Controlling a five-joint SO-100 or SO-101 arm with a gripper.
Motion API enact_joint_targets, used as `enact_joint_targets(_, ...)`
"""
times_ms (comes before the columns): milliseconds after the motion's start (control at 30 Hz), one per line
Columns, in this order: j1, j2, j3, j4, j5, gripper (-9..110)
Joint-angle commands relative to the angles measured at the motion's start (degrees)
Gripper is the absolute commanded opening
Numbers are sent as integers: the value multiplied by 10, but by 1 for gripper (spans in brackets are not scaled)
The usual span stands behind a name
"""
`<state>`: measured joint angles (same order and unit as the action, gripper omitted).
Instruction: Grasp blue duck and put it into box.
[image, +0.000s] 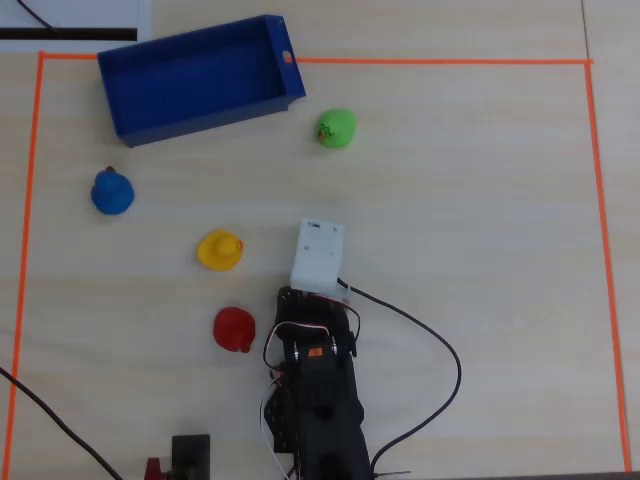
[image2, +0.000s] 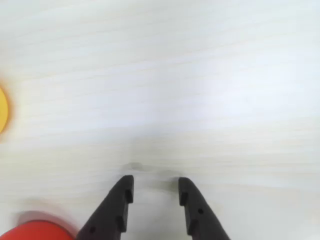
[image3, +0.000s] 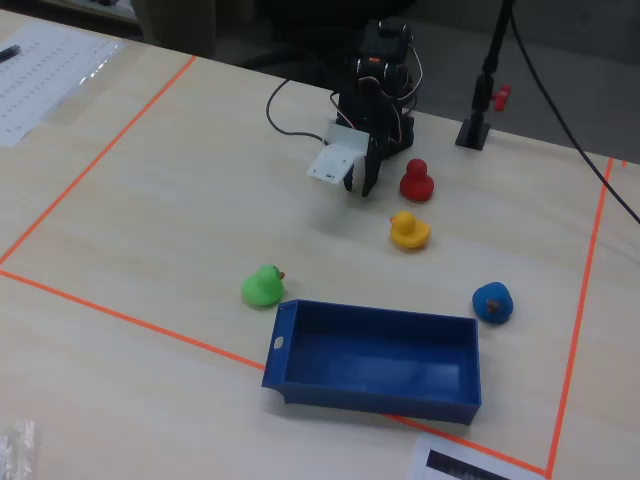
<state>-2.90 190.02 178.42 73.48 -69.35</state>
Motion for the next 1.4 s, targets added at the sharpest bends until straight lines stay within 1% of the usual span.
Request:
enact_joint_targets(0, -3, -3, -2, 11, 2, 10)
enact_joint_targets(167, -3, -3, -2, 11, 1, 11)
enact_joint_targets(300, -3, -3, -2, 11, 1, 0)
enact_joint_targets(367, -3, -3, -2, 7, -1, 0)
enact_joint_targets(467, 20, -24, -33, -38, 1, 0)
enact_joint_targets(533, 29, -94, -124, -33, 1, 3)
enact_joint_targets(600, 11, -193, -250, 9, 15, 11)
enact_joint_targets(700, -58, -330, -426, 85, 54, 23)
enact_joint_targets(800, -145, -436, -534, 111, 113, 30)
enact_joint_targets(967, -243, -640, -677, 87, 178, 35)
enact_joint_targets(1100, -298, -796, -815, 83, 212, 37)
enact_joint_targets(1233, -314, -939, -928, 68, 216, 38)
enact_joint_targets(1367, -319, -1045, -1024, 47, 228, 38)
